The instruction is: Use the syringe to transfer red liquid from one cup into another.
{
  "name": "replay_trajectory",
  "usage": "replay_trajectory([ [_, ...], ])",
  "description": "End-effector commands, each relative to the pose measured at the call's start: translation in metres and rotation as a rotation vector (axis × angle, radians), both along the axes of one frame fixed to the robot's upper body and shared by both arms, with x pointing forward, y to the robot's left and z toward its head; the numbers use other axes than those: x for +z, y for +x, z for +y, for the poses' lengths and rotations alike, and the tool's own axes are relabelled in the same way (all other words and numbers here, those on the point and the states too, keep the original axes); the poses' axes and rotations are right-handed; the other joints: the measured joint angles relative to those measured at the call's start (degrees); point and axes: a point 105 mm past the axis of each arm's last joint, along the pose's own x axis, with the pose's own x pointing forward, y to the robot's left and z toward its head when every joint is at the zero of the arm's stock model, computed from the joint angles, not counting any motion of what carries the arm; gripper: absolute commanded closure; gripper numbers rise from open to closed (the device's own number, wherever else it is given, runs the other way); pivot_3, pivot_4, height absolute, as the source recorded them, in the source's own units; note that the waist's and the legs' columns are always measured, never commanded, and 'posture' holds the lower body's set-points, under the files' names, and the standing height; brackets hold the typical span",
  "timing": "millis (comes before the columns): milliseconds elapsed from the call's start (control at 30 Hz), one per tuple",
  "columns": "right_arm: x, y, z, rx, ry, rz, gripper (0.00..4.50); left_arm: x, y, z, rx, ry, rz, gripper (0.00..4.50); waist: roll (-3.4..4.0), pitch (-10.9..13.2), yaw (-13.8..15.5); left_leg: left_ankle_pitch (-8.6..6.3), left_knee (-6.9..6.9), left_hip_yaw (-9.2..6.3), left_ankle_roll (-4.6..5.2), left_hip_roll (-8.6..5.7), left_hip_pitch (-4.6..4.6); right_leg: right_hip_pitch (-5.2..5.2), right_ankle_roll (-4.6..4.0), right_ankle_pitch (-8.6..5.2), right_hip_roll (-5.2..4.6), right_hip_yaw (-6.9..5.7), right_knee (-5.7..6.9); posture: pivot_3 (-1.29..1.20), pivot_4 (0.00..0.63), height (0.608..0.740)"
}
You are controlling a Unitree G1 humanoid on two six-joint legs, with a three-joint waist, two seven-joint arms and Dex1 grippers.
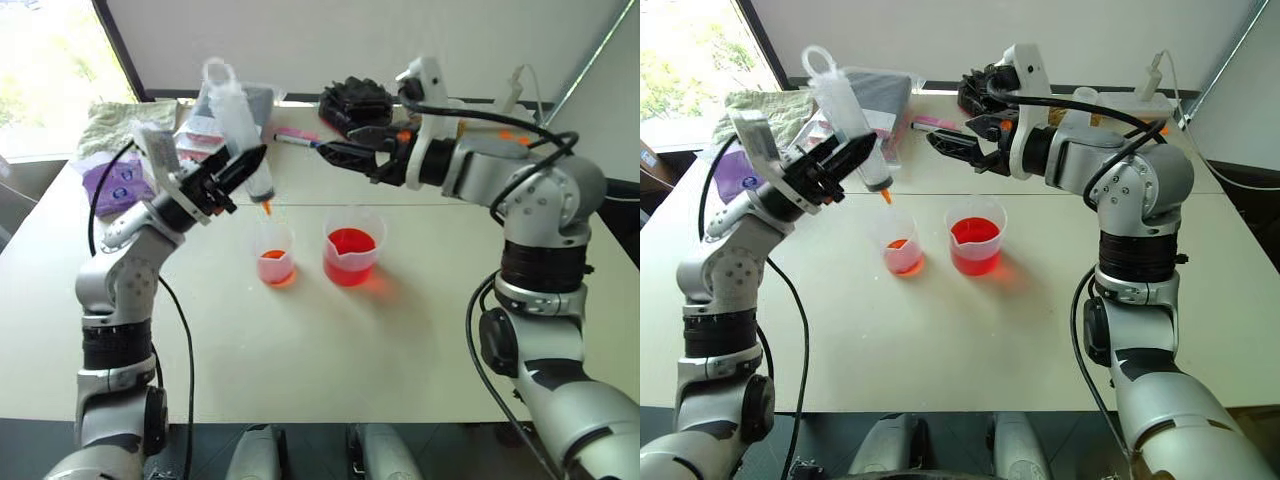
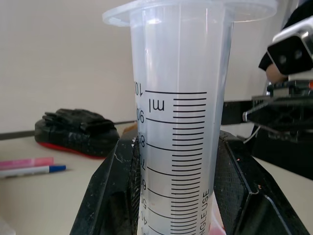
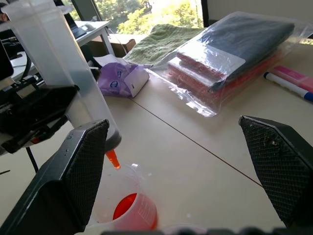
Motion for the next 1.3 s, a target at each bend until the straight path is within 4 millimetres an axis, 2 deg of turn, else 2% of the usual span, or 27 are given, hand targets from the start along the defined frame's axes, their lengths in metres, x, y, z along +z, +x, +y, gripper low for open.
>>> replay_trajectory([
  [33,0.011,-0.006,-0.004,-0.002,0.021,-0.049,0.07,0.011,-0.001,0.011,-0.019,-0.084,0.075,3.02,0.00,0.0,0.0,0.00,0.00,0.00,0.00,0.00,0.01,0.00,0.00,0.00,0.00,0.00,0.01,0.00,0.150,0.740],
  [167,0.008,-0.006,-0.004,-0.003,0.023,-0.041,0.07,0.011,0.003,0.021,-0.027,-0.170,0.193,3.02,0.00,0.0,0.0,0.00,-0.01,-0.01,0.00,0.00,0.01,0.00,0.00,0.00,-0.01,0.00,0.01,0.00,0.150,0.740],
  [233,0.004,-0.005,-0.004,-0.006,0.026,-0.028,0.07,0.011,0.006,0.035,-0.050,-0.273,0.299,3.02,-0.01,0.0,0.0,0.00,-0.01,-0.01,0.00,0.01,0.00,0.00,0.00,0.00,-0.01,0.00,0.01,0.00,0.150,0.740],
  [400,-0.002,-0.006,-0.002,-0.002,0.026,-0.007,0.07,0.013,0.003,0.061,-0.083,-0.370,0.423,3.02,-0.01,0.0,-0.1,0.00,-0.02,-0.05,-0.01,0.02,0.01,0.00,0.00,0.00,-0.01,-0.02,0.01,0.00,0.150,0.740],
  [533,-0.007,-0.007,-0.001,-0.002,0.025,0.007,0.07,-0.001,-0.002,0.085,-0.060,-0.358,0.539,3.02,0.00,0.0,-0.1,0.01,-0.03,-0.05,-0.02,-0.01,0.01,-0.02,0.00,0.00,0.00,-0.04,0.02,0.00,0.150,0.740],
  [667,-0.011,-0.007,-0.002,0.000,0.021,0.021,0.07,-0.021,-0.010,0.099,-0.037,-0.288,0.663,3.02,0.00,0.0,-0.1,0.01,-0.04,-0.05,-0.02,-0.07,0.01,-0.02,0.00,0.00,0.01,-0.05,0.01,0.00,0.150,0.740],
  [967,-0.016,-0.008,-0.002,-0.008,0.016,0.029,0.07,-0.088,-0.011,0.098,0.083,-0.021,0.908,3.02,0.00,0.0,0.0,0.02,-0.06,-0.02,-0.05,-0.12,0.01,-0.02,-0.01,-0.01,-0.03,-0.04,-0.01,0.00,0.150,0.740],
  [1167,-0.017,-0.007,-0.005,-0.036,0.005,0.028,0.07,-0.124,-0.007,0.086,0.073,0.022,1.052,3.02,0.00,0.0,0.0,0.02,-0.07,-0.01,-0.05,-0.09,0.01,-0.04,-0.01,-0.01,-0.02,-0.04,-0.01,0.00,0.150,0.740],
  [1300,-0.018,-0.008,-0.008,-0.050,0.005,0.029,0.07,-0.138,-0.004,0.080,0.070,0.033,1.119,3.02,0.00,0.0,0.0,0.02,-0.07,-0.01,-0.05,-0.09,0.01,-0.04,-0.01,-0.01,-0.02,-0.04,0.00,0.00,0.150,0.740],
])
